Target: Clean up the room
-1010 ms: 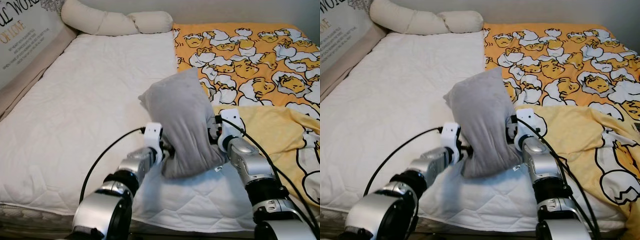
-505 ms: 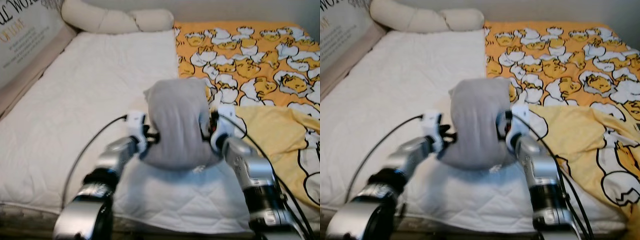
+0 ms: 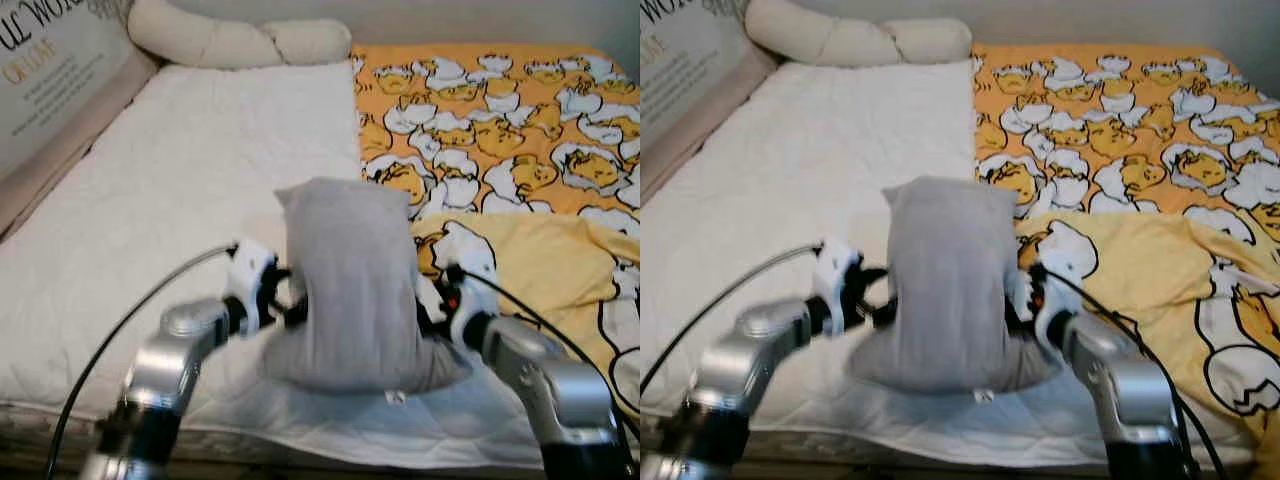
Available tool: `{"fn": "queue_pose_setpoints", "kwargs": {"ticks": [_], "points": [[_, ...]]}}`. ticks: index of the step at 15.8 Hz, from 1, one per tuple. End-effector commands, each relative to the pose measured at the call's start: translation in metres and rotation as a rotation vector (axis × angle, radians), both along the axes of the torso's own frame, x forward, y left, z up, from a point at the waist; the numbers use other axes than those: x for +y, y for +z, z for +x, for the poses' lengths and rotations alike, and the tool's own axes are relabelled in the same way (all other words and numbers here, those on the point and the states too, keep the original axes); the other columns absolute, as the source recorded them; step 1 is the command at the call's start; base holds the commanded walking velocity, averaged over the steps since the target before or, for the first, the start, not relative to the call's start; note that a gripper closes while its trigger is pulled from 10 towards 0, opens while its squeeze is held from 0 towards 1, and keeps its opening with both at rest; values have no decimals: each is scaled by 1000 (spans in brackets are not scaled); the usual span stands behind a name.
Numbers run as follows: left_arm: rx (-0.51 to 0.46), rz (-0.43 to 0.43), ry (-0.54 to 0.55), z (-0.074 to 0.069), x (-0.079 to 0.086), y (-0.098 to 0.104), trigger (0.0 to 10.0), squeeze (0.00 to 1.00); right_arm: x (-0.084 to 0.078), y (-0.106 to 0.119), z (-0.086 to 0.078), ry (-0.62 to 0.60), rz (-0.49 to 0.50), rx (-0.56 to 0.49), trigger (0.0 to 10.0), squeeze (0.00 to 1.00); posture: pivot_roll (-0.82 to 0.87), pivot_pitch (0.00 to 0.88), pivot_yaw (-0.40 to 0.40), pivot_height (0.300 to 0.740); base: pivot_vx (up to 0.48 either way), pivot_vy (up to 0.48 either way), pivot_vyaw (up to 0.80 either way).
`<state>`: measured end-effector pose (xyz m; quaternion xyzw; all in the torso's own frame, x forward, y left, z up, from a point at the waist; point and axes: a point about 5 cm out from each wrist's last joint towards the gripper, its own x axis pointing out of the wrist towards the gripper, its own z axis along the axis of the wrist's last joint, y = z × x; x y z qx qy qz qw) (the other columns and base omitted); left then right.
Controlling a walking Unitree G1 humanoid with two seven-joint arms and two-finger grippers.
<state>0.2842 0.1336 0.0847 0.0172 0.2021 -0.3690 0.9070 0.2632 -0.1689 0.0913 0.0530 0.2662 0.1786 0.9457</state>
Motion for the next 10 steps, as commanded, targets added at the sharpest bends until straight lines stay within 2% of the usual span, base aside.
{"fn": "queue_pose_setpoints", "kwargs": {"ticks": [1, 4, 7, 10], "points": [[-48, 34, 27, 2, 3, 2, 10000, 1000, -2, 0, -2, -30, -14, 6, 10000, 1000, -127, 0, 69, 740, 0, 0, 0], [-73, 47, 168, 2, 31, 0, 10000, 1000, -30, -8, -8, -195, -78, 19, 10000, 1000, -131, 0, 80, 740, 0, 0, 0], [-62, 28, 152, 3, 45, 3, 10000, 1000, -46, -8, -10, -277, -18, 10, 10000, 1000, -131, 0, 87, 740, 0, 0, 0], [-84, -23, 186, 13, 61, 10, 10000, 1000, -57, -12, -13, -308, 33, -1, 10000, 1000, -132, 0, 90, 740, 0, 0, 0]]}}
